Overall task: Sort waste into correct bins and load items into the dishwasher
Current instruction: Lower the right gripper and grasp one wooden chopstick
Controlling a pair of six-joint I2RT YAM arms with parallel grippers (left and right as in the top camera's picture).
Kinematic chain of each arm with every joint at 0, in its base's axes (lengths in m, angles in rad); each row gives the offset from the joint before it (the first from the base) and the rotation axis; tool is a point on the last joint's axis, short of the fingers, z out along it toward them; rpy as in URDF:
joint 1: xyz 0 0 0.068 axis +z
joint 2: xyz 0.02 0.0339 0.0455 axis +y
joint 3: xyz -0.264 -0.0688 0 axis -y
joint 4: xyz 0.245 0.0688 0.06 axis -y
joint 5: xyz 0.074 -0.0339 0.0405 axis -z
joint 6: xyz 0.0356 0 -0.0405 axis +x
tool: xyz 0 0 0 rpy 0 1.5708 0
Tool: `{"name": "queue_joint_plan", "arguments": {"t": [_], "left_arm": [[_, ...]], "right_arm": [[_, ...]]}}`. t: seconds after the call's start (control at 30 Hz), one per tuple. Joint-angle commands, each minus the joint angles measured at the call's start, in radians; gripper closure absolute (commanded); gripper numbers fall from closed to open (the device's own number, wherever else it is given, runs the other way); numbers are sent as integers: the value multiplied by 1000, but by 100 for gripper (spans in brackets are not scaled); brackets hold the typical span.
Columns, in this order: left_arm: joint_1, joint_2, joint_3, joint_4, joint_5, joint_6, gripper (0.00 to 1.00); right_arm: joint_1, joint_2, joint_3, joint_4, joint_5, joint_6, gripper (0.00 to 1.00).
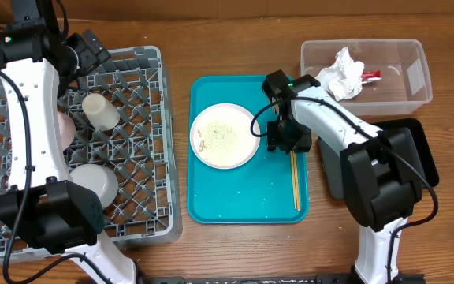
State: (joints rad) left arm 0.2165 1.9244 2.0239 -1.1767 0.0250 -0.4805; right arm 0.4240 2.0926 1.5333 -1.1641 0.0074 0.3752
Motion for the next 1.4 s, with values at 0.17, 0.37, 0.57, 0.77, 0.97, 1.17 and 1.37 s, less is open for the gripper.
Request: {"name": "queue_joint_plan", "arguments": {"t": [0.17,0.37,0.57,0.77,0.97,1.17,1.37], "left_arm": [[-3,2,6,3,-9,-18,0],[-3,2,6,3,-9,-17,0],[-3,2,6,3,-9,-17,0],[-3,2,6,3,-9,-17,0],[-3,2,6,3,-9,-17,0],[-3,2,6,3,-9,-17,0],[-3,2,6,3,-9,-18,0]], "right_arm": [[-6,-2,-44,42,6,-13,43],[-6,-2,-44,38,-8,-13,43],[-7,-2,-20,13,-1,-13,43],[-7,-2,50,-44,44,-13,39],[-7,-2,62,-56,11,-13,39],[-6,-2,32,-22,-9,-13,36],[-6,-2,26,-14,-66,-13,36]]}}
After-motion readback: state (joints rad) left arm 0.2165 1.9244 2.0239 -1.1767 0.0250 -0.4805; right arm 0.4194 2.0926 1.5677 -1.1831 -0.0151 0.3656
